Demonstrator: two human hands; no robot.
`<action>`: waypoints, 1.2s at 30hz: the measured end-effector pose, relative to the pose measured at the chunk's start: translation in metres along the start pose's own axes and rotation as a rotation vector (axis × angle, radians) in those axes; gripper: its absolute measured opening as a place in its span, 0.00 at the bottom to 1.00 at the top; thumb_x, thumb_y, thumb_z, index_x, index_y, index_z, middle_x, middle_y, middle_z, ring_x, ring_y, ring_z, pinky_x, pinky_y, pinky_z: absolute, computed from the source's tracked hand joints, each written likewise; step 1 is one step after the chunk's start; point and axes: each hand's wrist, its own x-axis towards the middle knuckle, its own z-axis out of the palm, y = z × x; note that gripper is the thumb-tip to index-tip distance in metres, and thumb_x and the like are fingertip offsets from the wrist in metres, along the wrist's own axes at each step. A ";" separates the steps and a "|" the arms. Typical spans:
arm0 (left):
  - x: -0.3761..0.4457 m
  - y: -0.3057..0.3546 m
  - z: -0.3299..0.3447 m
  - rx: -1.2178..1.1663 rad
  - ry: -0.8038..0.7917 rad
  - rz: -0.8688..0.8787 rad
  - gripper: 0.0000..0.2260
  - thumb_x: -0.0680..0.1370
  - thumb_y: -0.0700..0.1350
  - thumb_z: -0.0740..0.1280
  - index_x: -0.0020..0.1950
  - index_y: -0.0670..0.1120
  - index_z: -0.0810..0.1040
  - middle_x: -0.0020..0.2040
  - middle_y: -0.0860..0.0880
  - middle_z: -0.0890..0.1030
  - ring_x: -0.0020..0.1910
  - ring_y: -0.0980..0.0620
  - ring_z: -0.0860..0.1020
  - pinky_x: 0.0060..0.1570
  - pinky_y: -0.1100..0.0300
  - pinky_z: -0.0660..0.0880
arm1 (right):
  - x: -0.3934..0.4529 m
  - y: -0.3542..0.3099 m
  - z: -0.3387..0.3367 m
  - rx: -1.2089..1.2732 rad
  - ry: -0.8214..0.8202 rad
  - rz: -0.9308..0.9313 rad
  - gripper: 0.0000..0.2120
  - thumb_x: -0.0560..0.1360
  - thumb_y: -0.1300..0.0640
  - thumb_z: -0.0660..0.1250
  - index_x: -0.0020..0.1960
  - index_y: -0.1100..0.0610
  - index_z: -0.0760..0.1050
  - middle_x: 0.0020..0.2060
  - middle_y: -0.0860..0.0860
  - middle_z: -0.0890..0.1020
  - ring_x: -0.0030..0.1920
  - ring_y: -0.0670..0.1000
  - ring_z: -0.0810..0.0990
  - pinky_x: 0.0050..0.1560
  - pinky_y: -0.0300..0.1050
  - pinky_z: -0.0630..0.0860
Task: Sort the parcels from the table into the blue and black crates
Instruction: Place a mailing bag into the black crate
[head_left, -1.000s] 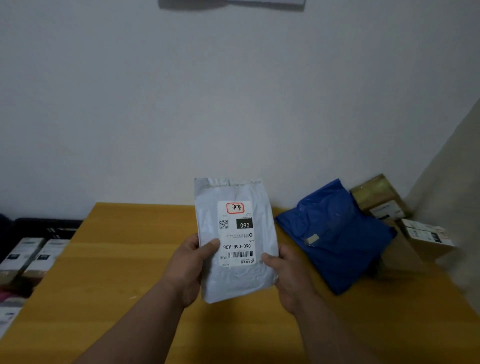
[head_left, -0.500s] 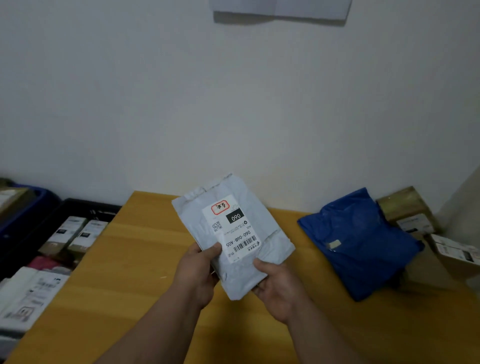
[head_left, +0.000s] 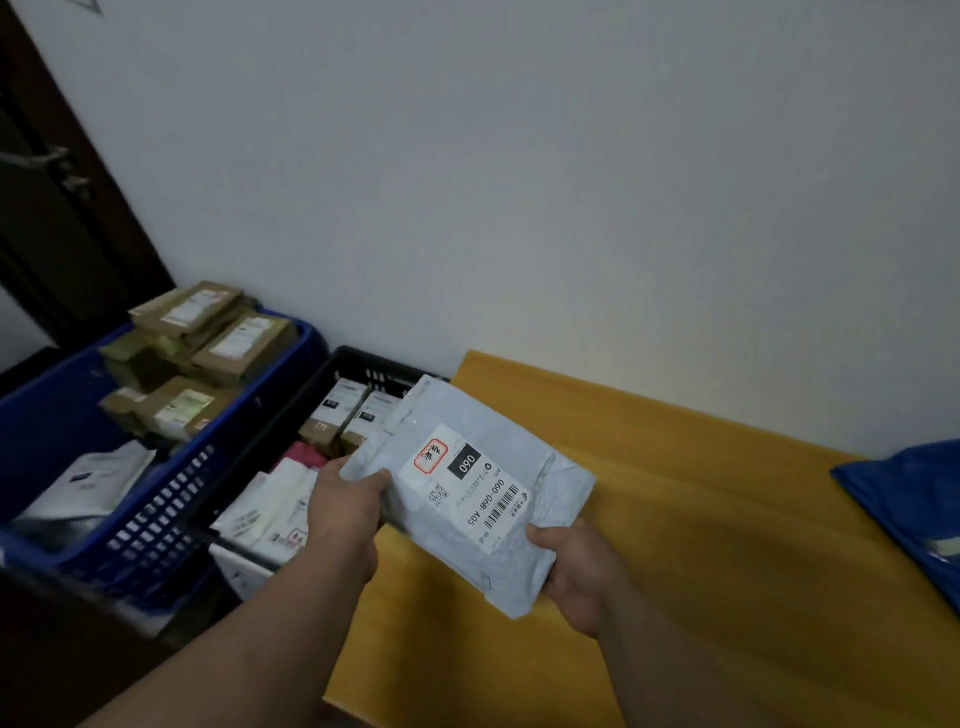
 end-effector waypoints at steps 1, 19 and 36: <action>0.010 -0.001 -0.017 0.066 0.029 0.008 0.17 0.76 0.38 0.68 0.65 0.46 0.72 0.57 0.44 0.79 0.51 0.45 0.78 0.41 0.55 0.76 | 0.006 0.008 0.014 -0.015 0.016 0.021 0.15 0.79 0.68 0.63 0.64 0.60 0.75 0.55 0.57 0.84 0.56 0.58 0.82 0.60 0.57 0.77; 0.163 0.015 -0.152 0.782 0.001 0.201 0.18 0.77 0.37 0.63 0.65 0.53 0.76 0.49 0.55 0.77 0.42 0.51 0.80 0.37 0.59 0.77 | 0.150 0.047 0.177 -0.744 0.243 -0.201 0.27 0.73 0.71 0.61 0.66 0.47 0.68 0.58 0.54 0.75 0.50 0.53 0.77 0.32 0.37 0.69; 0.331 -0.058 -0.200 1.584 -0.689 0.068 0.25 0.82 0.47 0.57 0.78 0.44 0.58 0.75 0.45 0.63 0.70 0.46 0.66 0.69 0.52 0.67 | 0.271 0.158 0.256 -0.991 0.315 0.239 0.25 0.77 0.60 0.60 0.73 0.53 0.65 0.69 0.59 0.62 0.67 0.59 0.69 0.68 0.41 0.64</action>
